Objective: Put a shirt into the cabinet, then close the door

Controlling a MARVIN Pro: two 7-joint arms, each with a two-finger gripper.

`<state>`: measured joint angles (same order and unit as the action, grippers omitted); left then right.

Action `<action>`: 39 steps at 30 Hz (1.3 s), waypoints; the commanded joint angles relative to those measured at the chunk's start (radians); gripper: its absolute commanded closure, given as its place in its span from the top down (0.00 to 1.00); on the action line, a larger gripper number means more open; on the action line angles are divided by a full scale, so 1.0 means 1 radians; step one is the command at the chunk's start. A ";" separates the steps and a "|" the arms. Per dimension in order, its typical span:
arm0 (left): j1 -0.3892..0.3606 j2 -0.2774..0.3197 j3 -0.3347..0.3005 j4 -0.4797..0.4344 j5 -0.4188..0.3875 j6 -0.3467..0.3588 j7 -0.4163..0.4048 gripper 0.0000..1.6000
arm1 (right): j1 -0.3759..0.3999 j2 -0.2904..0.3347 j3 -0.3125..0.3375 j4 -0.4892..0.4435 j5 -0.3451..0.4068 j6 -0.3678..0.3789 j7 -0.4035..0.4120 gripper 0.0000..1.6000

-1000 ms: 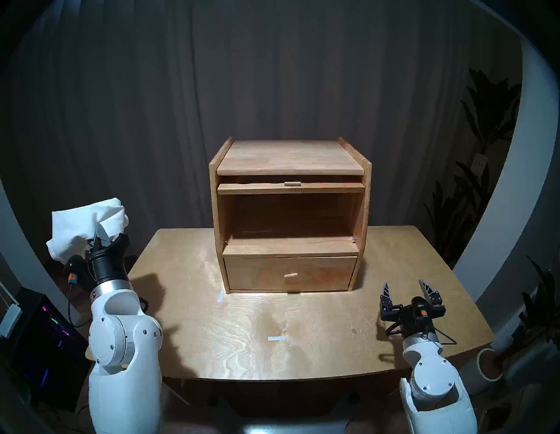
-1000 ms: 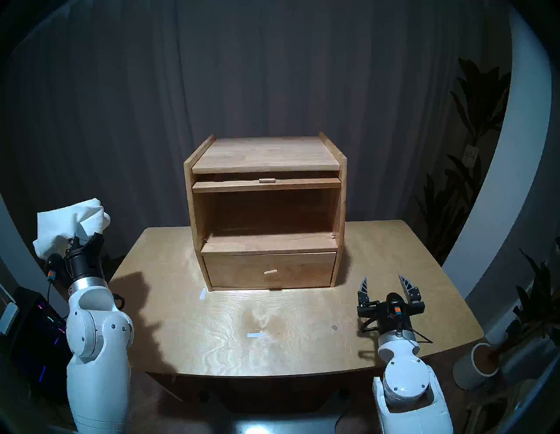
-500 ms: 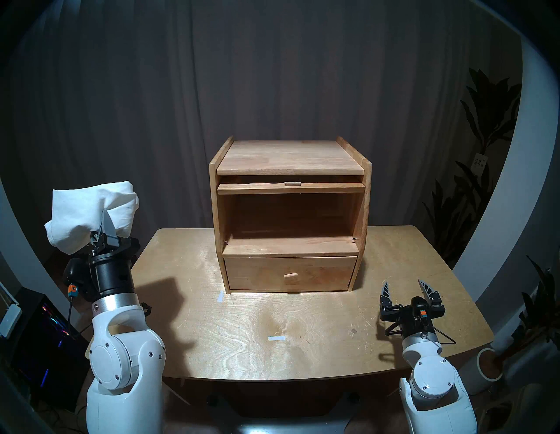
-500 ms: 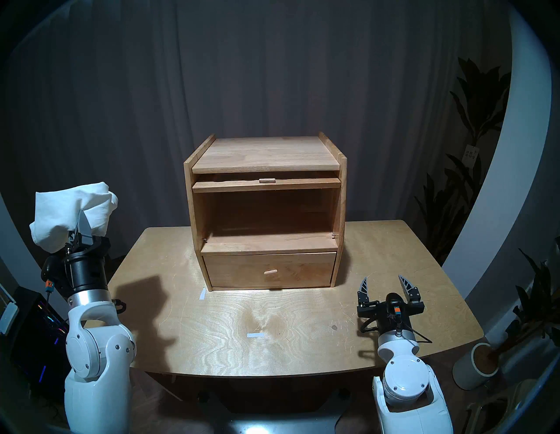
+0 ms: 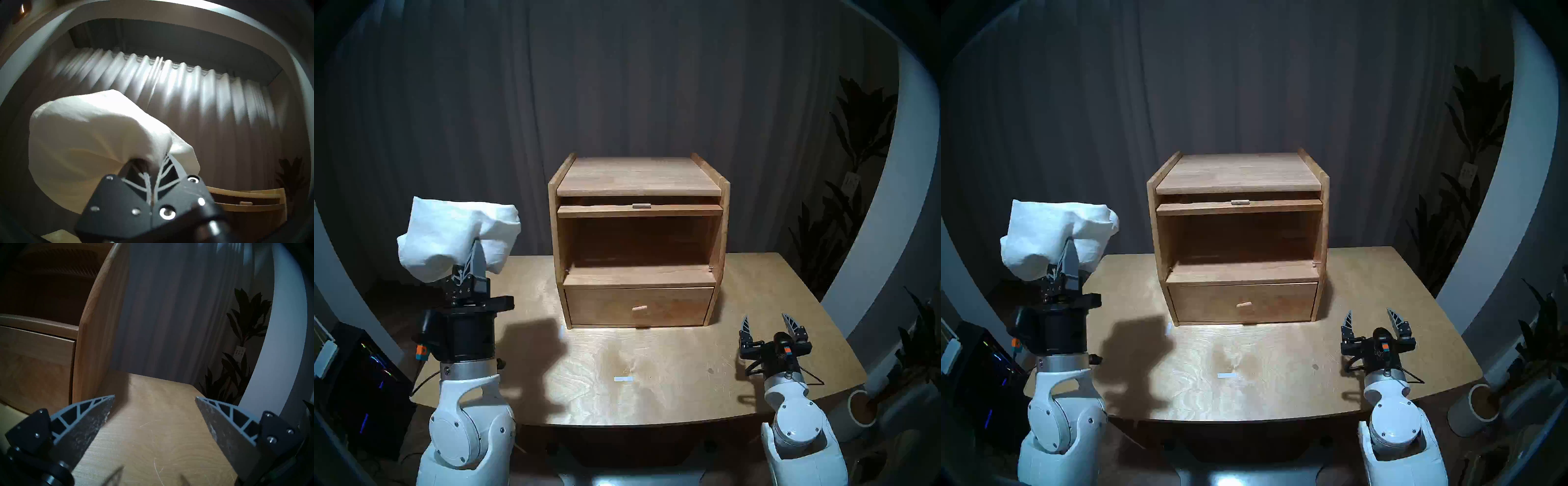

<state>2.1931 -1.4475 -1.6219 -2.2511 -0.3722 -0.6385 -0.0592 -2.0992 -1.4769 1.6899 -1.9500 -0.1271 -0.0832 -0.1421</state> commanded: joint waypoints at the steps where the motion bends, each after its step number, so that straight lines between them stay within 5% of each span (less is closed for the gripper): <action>1: 0.065 0.064 0.028 -0.034 0.055 -0.103 -0.107 0.00 | 0.007 0.000 -0.001 -0.019 0.000 -0.006 -0.001 1.00; 12: 0.124 0.194 0.064 -0.024 0.215 -0.270 -0.317 0.00 | 0.007 0.000 -0.002 -0.028 0.001 -0.009 -0.002 1.00; 18: 0.058 0.179 0.108 0.009 0.447 -0.321 -0.415 0.00 | -0.005 -0.003 -0.002 -0.051 0.003 -0.012 -0.003 1.00; 22: -0.009 0.068 0.148 0.003 0.483 -0.220 -0.389 0.00 | -0.006 -0.003 -0.002 -0.052 0.003 -0.010 -0.003 1.00; 39: -0.166 -0.022 0.256 0.086 0.605 0.035 -0.321 0.00 | -0.002 0.000 -0.002 -0.040 0.001 -0.007 -0.002 1.00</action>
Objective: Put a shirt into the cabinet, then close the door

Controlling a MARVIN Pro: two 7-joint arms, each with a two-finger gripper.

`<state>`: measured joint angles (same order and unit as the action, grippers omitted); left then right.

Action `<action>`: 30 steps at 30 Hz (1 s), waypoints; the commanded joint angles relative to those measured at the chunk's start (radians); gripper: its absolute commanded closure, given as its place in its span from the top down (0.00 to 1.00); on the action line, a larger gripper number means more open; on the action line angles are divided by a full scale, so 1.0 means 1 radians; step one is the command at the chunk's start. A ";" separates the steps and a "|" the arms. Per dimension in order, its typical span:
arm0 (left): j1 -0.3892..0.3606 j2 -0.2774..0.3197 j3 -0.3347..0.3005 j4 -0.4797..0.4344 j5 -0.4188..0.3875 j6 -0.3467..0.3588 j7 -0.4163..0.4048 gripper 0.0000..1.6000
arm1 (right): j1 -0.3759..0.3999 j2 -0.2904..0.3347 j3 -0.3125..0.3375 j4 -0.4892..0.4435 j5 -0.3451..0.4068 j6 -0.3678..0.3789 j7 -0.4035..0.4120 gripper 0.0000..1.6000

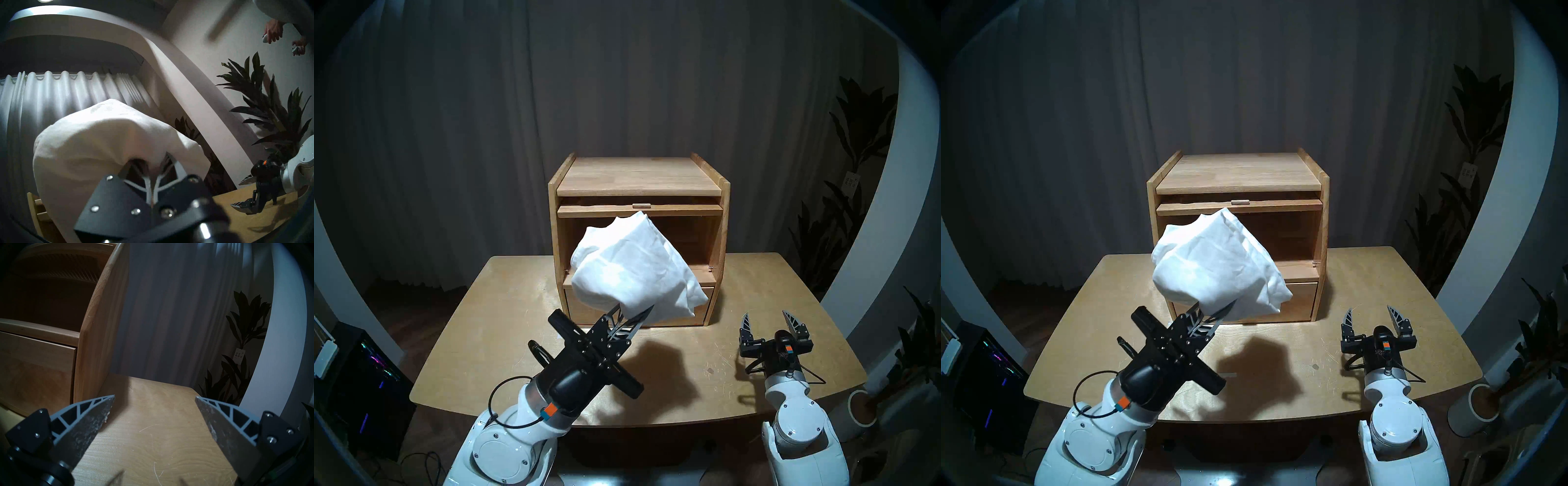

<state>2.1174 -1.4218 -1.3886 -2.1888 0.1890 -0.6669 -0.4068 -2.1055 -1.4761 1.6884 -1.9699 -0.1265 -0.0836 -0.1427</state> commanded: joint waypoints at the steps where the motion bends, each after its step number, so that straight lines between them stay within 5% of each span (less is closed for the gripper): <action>1: -0.113 -0.055 0.031 0.038 0.049 0.081 0.029 0.00 | 0.004 -0.001 0.000 -0.020 0.001 -0.006 -0.001 1.00; 14: -0.237 -0.094 0.043 0.087 0.120 0.249 0.094 0.00 | 0.006 0.000 -0.001 -0.015 0.000 -0.005 -0.001 1.00; 30: -0.389 -0.129 0.051 0.182 0.152 0.561 0.186 0.00 | 0.009 0.000 -0.001 -0.009 0.000 -0.005 -0.001 1.00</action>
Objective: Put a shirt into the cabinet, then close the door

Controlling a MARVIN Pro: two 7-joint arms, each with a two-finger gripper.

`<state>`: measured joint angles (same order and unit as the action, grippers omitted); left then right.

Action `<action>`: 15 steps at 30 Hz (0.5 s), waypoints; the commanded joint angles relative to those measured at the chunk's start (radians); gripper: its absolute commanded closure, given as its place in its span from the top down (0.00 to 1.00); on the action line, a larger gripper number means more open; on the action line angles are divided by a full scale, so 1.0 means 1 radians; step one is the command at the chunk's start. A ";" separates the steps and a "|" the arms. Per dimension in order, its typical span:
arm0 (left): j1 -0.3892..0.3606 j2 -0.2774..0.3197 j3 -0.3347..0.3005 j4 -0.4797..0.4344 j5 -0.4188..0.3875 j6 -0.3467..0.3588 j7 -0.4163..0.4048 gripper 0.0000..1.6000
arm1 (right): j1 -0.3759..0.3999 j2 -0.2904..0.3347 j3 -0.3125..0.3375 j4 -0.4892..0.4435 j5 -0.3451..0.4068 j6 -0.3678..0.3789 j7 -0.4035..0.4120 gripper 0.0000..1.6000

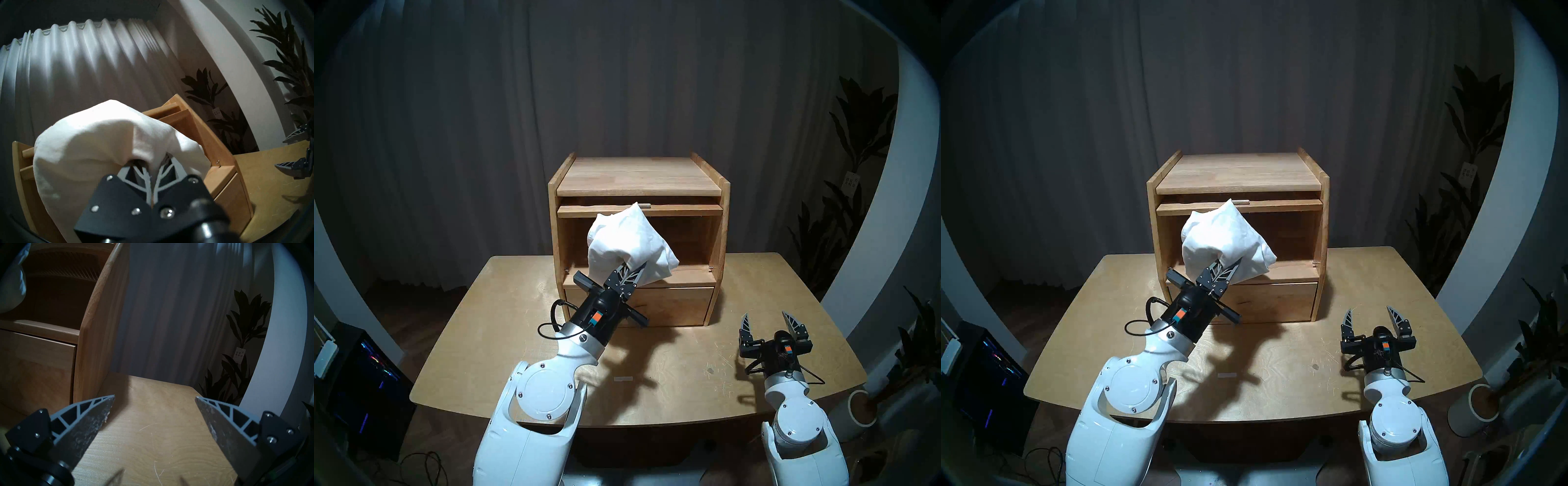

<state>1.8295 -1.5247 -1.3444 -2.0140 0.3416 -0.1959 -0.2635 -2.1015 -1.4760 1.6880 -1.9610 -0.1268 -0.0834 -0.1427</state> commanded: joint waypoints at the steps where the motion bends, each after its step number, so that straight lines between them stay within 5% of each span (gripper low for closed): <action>1: -0.124 -0.031 0.011 0.018 -0.001 0.114 0.050 0.00 | 0.006 0.000 0.000 -0.017 0.000 -0.005 -0.001 1.00; 15: -0.240 -0.050 0.048 0.073 -0.046 0.357 0.122 0.00 | 0.008 0.000 0.000 -0.010 0.000 -0.005 -0.001 1.00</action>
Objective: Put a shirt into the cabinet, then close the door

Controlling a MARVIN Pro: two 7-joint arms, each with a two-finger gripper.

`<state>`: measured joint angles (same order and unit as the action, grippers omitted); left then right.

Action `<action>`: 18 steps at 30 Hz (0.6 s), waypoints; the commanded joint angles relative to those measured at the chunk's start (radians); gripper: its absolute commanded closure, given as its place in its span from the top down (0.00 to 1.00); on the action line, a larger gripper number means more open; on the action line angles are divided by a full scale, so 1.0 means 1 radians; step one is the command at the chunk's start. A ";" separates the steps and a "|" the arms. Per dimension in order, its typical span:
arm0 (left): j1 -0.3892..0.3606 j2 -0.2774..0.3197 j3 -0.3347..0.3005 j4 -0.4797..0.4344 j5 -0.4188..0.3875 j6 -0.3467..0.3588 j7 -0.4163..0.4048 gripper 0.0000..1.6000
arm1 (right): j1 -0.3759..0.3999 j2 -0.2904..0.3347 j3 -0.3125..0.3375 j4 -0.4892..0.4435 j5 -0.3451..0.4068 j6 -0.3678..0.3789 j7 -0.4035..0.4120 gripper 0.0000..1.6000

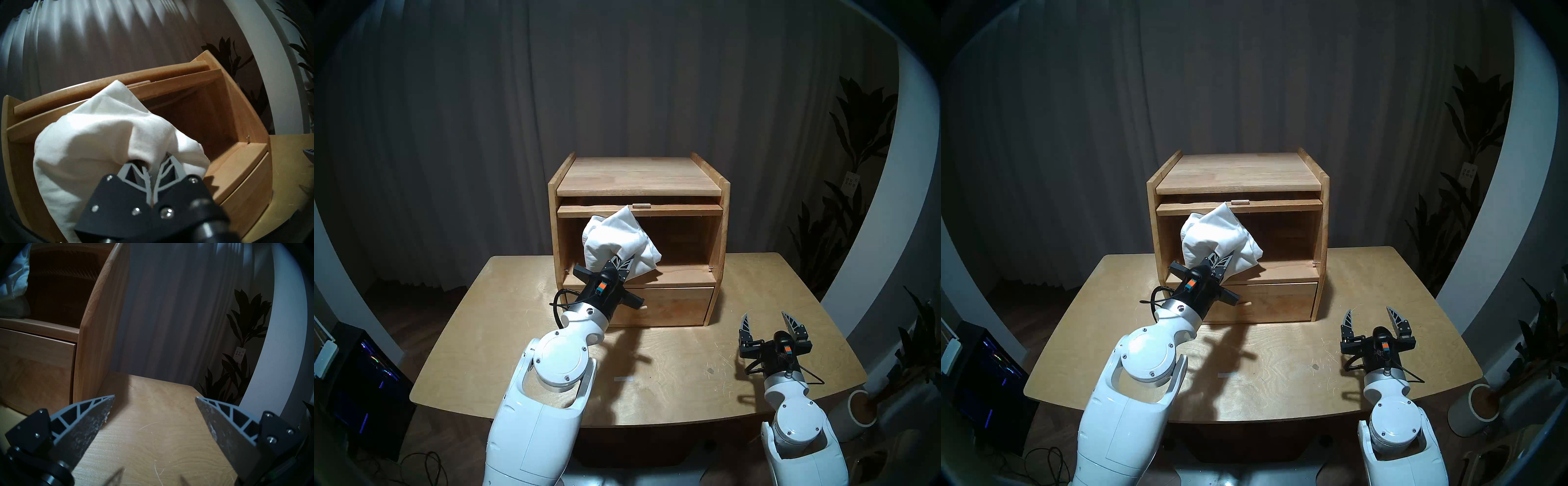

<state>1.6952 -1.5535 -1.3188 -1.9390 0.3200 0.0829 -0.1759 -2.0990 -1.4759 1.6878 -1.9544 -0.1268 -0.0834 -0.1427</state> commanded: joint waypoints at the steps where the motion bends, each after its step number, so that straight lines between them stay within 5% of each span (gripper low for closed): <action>1: -0.112 -0.022 0.026 -0.002 -0.028 0.089 0.038 0.00 | 0.006 0.000 0.000 -0.017 0.000 -0.005 -0.001 1.00; 18: -0.266 -0.067 0.046 0.063 -0.121 0.347 0.153 0.00 | 0.010 0.000 0.000 -0.012 0.000 -0.006 -0.001 1.00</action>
<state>1.5345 -1.5894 -1.2712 -1.8898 0.2299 0.3639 -0.0691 -2.0955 -1.4759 1.6877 -1.9470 -0.1268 -0.0834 -0.1427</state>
